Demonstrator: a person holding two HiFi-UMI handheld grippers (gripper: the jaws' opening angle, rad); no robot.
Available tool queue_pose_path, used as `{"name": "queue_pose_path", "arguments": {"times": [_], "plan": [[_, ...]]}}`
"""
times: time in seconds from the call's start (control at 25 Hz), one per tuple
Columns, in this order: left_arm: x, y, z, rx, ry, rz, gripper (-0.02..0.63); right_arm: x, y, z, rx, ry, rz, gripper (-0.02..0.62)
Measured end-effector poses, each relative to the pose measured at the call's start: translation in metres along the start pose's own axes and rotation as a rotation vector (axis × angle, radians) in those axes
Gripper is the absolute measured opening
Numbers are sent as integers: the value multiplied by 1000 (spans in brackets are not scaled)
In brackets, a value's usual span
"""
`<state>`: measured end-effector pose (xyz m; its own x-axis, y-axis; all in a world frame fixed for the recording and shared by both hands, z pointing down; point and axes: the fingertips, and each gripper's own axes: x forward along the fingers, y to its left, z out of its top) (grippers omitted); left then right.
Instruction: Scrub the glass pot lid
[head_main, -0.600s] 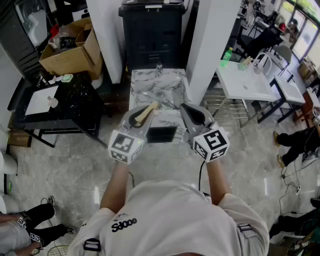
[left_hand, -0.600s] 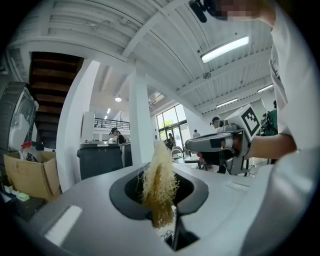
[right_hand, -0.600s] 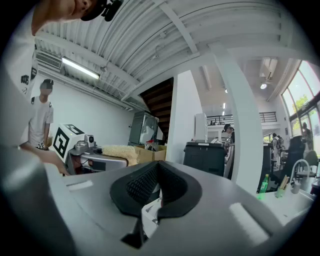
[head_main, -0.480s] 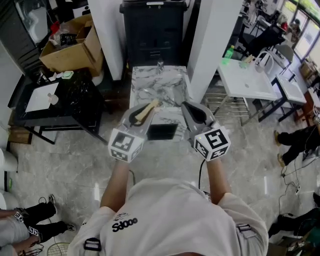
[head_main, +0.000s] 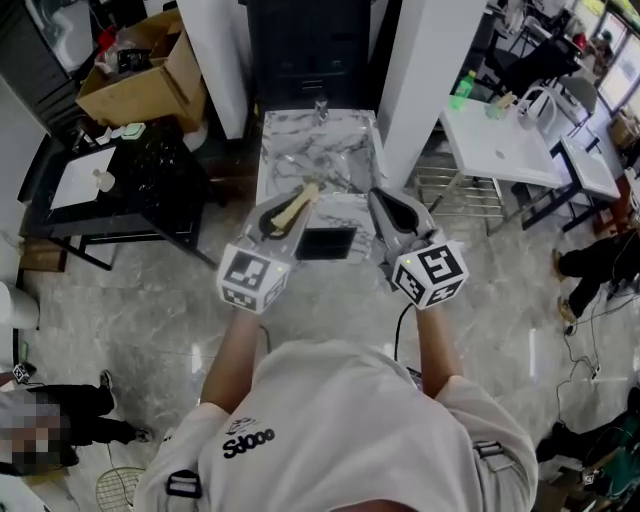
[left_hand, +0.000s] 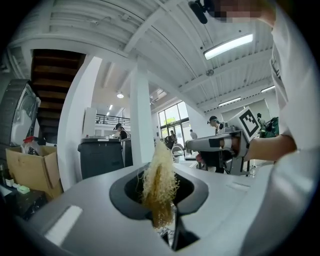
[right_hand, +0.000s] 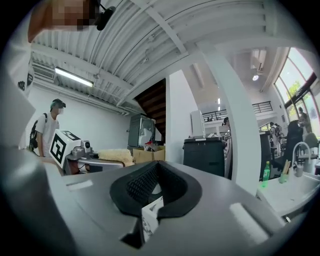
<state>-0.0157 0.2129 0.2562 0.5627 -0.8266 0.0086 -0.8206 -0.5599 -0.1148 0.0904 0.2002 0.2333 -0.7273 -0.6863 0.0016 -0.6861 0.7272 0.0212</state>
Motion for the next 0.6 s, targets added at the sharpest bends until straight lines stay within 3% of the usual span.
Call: {"name": "queue_pose_path", "arguments": {"times": [0.6], "plan": [[37, -35, -11, -21, 41, 109, 61, -22, -40, -15, -89, 42, 125, -11]]}}
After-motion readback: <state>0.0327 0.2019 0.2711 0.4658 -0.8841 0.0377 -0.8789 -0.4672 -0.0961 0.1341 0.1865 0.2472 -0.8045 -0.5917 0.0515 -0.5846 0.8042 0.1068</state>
